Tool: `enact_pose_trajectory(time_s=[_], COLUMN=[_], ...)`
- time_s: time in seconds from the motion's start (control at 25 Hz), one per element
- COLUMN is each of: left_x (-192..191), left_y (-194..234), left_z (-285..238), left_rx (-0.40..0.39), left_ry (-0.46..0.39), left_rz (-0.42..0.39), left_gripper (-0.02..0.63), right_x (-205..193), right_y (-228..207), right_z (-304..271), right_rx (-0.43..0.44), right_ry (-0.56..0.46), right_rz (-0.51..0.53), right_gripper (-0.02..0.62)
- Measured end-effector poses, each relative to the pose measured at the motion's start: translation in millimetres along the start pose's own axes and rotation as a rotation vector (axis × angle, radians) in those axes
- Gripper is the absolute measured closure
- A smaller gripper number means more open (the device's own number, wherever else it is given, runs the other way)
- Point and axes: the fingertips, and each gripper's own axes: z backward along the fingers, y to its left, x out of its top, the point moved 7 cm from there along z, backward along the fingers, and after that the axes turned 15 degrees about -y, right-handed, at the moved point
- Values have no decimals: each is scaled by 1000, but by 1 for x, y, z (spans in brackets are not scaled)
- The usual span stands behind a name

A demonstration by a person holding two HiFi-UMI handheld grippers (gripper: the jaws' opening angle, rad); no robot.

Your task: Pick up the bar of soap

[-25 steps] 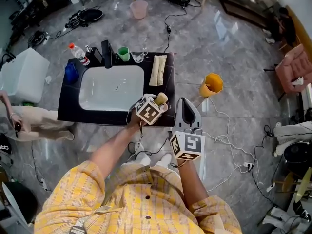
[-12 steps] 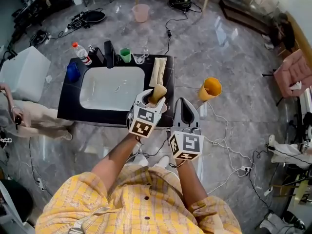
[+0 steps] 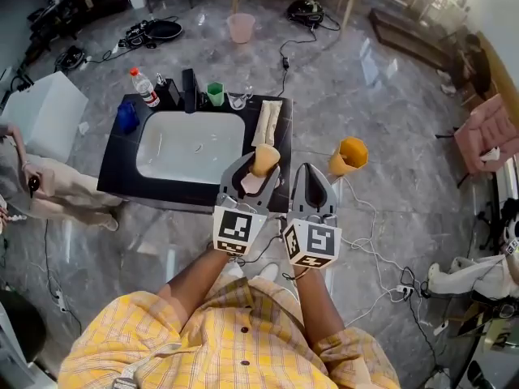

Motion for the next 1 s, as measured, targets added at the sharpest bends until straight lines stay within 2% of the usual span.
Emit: enact_pose_trajectory(time_s=[0.28,1.0], left_x=[20,36], left_y=[-4,-11], left_z=[11,17], left_rx=[3,-4], left_ry=[-54,-73], left_rz=[-26,-39], left_gripper=[400,400], right_x=[6,15], right_y=[7,9], right_z=[3,12], right_rx=[22,32], right_ry=[-10,-15], right_rz=[5,28], right_gripper=[575,577])
